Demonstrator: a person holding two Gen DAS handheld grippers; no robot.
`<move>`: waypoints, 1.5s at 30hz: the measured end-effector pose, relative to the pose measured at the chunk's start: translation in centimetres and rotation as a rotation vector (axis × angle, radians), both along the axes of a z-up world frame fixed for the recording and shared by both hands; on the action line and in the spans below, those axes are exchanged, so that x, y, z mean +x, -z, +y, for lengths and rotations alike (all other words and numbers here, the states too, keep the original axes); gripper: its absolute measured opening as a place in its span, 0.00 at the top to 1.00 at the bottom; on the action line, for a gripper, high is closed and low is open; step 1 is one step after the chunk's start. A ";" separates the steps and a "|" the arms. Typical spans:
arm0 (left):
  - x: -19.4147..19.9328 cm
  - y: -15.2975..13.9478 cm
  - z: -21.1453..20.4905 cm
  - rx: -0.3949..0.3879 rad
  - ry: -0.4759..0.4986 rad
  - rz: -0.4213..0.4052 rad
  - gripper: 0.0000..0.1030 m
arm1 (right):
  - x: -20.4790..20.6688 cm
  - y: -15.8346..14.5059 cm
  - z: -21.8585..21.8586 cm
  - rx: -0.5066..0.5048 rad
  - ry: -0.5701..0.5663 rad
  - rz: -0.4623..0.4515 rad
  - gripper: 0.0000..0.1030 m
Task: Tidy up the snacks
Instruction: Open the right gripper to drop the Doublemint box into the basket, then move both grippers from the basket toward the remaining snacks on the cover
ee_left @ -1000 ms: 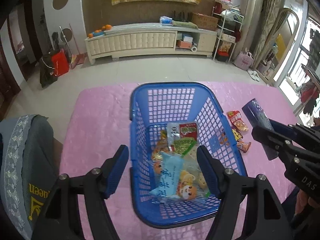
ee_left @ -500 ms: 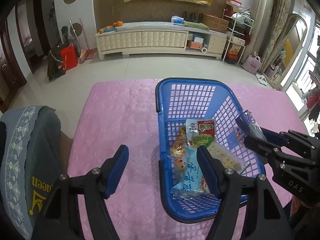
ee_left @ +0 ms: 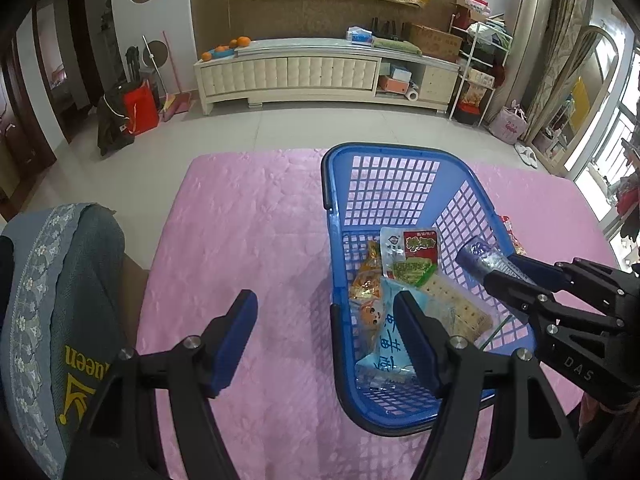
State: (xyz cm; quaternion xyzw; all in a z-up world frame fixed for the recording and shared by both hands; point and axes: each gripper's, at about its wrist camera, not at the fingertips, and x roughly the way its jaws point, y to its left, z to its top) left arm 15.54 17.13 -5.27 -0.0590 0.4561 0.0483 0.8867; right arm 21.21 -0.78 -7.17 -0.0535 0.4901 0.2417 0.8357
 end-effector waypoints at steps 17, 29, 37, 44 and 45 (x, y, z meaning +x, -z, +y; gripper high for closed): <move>-1.3 -1.7 -2.9 0.017 0.028 -0.037 0.34 | -1.2 -3.7 -4.2 0.036 0.101 -0.077 0.18; -0.6 -3.6 -8.7 0.035 0.104 -0.073 0.34 | -1.9 -5.2 -10.2 0.028 0.210 -0.106 0.16; 1.2 -3.5 -13.3 0.018 0.151 -0.077 0.34 | -2.3 -4.8 -14.4 -0.012 0.269 -0.100 0.15; 3.5 -2.3 -18.2 0.006 0.212 -0.056 0.34 | -1.6 -3.3 -19.3 -0.024 0.348 -0.043 0.15; 4.1 -2.0 -18.9 0.002 0.217 -0.050 0.34 | -1.6 -3.2 -19.8 -0.033 0.356 -0.046 0.15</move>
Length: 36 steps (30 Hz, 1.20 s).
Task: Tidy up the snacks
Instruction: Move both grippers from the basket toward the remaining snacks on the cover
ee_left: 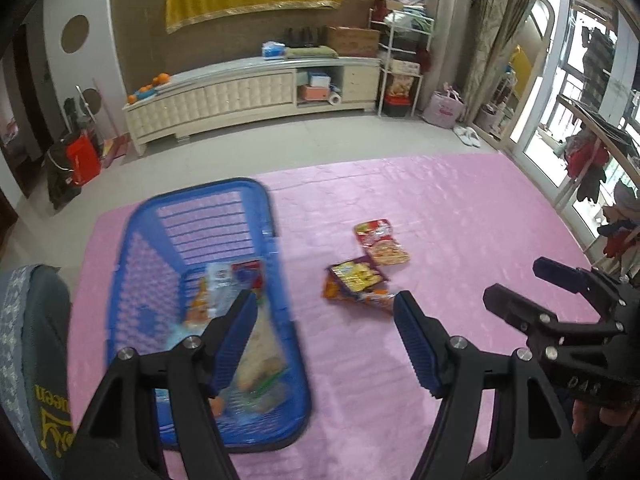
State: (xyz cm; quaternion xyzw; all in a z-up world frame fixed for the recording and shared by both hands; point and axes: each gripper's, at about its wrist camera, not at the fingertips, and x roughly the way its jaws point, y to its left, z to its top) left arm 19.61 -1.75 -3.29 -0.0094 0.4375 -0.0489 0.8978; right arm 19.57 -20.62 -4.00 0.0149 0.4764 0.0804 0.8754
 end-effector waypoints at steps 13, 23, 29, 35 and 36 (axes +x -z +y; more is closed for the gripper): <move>4.8 2.9 -7.9 0.059 0.087 0.075 0.34 | 2.6 2.9 -8.2 -0.042 0.073 0.068 0.15; 9.1 3.9 -9.0 0.047 0.030 0.134 0.34 | 6.5 4.3 -11.5 -0.016 0.068 0.110 0.15; 11.6 6.6 -9.7 0.086 0.010 0.199 0.34 | 8.2 6.3 -11.9 0.021 0.055 0.123 0.15; 12.9 10.6 -9.7 0.148 0.004 0.295 0.34 | 8.7 8.8 -11.6 0.031 -0.002 0.136 0.15; 13.2 11.3 -9.6 0.164 -0.002 0.316 0.34 | 8.8 9.5 -11.4 0.018 -0.021 0.143 0.15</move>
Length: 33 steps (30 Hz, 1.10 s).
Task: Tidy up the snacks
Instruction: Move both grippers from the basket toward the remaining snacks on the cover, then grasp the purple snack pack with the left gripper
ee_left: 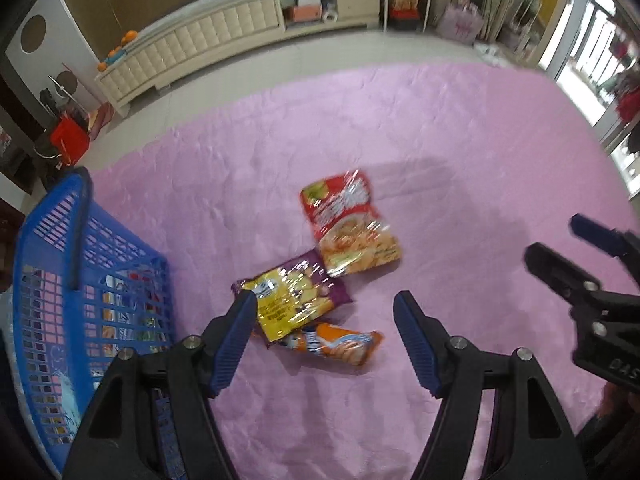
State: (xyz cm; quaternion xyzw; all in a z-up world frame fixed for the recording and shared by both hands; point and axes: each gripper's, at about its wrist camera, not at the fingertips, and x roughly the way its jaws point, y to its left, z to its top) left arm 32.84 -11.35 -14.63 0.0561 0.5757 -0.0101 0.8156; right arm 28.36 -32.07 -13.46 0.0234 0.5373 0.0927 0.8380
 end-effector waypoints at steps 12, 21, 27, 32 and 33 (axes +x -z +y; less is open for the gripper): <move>3.1 4.8 1.1 0.044 -0.051 0.124 0.23 | 0.7 2.8 0.4 0.046 -0.047 0.034 0.15; 4.6 5.7 0.8 0.056 -0.072 0.119 0.23 | 1.1 3.6 1.2 0.054 -0.065 0.060 0.15; 4.8 5.6 0.5 0.047 -0.058 0.102 0.48 | 0.9 4.1 0.8 0.059 -0.051 0.083 0.15; 3.3 4.3 -0.6 0.062 -0.020 0.059 0.66 | 0.7 4.2 1.0 0.056 -0.061 0.088 0.15; 3.2 4.0 -0.8 0.067 -0.011 0.050 0.71 | 0.6 4.1 1.1 0.057 -0.065 0.086 0.15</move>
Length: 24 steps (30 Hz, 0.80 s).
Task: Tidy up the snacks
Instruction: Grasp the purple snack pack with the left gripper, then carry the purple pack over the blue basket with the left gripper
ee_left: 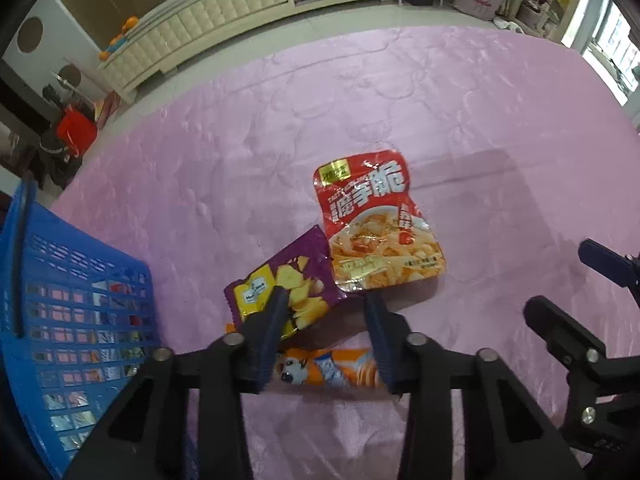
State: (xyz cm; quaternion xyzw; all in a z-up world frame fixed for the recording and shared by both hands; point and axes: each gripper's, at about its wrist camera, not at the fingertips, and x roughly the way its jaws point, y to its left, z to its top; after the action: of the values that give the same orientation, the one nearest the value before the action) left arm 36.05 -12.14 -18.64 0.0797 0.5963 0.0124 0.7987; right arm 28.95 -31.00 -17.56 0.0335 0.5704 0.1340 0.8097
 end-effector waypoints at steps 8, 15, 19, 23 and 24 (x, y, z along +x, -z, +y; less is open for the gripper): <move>-0.7 -1.6 -0.3 0.009 0.021 -0.049 0.88 | -0.2 0.0 0.2 0.004 0.001 -0.005 0.15; -2.2 -3.7 0.0 -0.015 0.024 -0.099 0.92 | -0.5 -0.9 0.3 0.022 -0.006 -0.011 0.15; -3.5 -5.2 0.8 -0.044 0.035 -0.140 0.93 | -0.9 -1.3 0.9 0.013 -0.015 -0.003 0.15; -5.4 -7.2 1.7 -0.083 0.040 -0.181 0.94 | -1.3 -1.6 1.8 0.024 -0.009 0.020 0.15; -5.8 -7.7 2.1 -0.093 0.040 -0.193 0.94 | -1.4 -1.8 2.3 0.030 -0.010 0.027 0.15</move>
State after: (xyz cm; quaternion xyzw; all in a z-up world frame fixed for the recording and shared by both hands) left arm 30.24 -10.07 -10.91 0.0529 0.5148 -0.0235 0.8553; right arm 27.53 -28.70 -15.76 0.0443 0.5793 0.1461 0.8007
